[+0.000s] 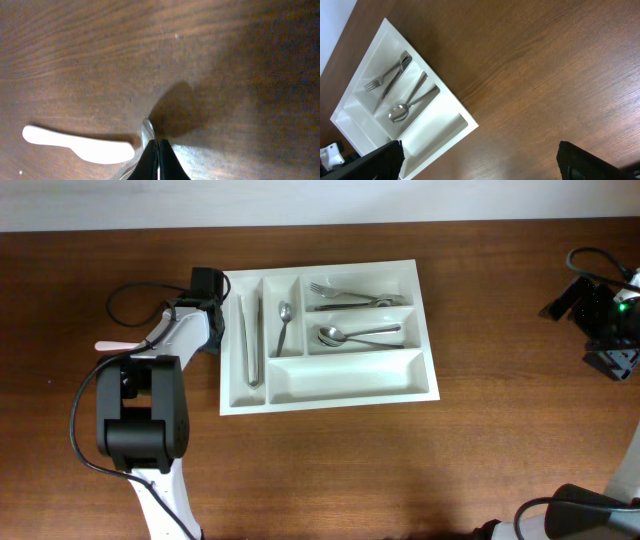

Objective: Pack container
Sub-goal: 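Lower the spoon into the tray's upper-left compartment and release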

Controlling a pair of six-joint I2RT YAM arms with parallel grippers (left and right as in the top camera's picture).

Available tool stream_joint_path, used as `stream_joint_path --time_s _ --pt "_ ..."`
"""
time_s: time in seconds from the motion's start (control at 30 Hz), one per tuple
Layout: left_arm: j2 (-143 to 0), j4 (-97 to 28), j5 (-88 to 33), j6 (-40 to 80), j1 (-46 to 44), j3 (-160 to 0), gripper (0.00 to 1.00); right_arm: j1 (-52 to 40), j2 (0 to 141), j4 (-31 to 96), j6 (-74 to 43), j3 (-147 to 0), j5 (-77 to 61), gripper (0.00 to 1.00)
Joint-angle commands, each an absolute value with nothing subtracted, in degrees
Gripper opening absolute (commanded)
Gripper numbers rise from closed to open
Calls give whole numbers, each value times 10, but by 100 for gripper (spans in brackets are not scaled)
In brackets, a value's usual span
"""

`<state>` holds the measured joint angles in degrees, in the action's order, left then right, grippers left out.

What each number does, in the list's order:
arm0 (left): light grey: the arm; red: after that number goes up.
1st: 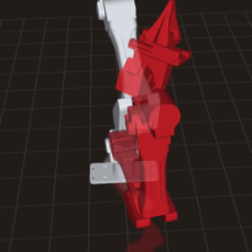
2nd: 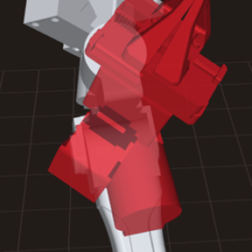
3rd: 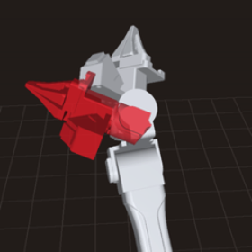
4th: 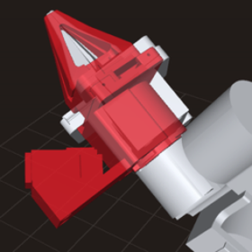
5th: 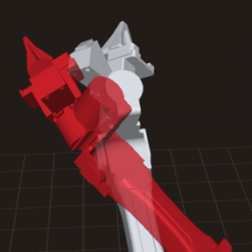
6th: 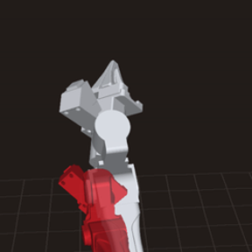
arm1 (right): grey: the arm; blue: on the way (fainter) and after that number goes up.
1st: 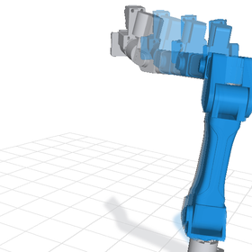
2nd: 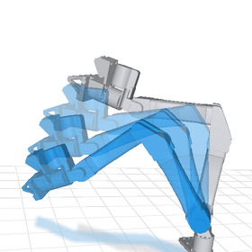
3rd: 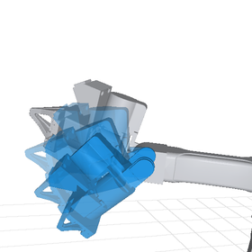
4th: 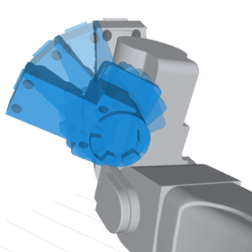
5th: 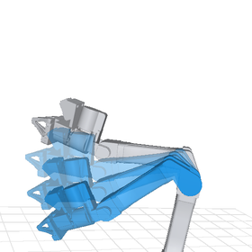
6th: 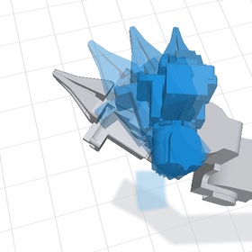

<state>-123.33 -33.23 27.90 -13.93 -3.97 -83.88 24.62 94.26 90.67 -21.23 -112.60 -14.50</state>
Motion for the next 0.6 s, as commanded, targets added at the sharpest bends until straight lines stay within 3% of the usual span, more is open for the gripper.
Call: stream_joint_path --time_s 0.0,0.37,0.57 --pt "-1198 -349 285 -143 -49 -841 2 248 944 906 -215 -1126 -148 99" --pt "-999 -423 280 -124 -114 -845 2 248 944 906 -215 -1126 -148 99" --pt "-961 -426 138 -91 -148 -845 2 248 944 906 -215 -1126 -148 99"
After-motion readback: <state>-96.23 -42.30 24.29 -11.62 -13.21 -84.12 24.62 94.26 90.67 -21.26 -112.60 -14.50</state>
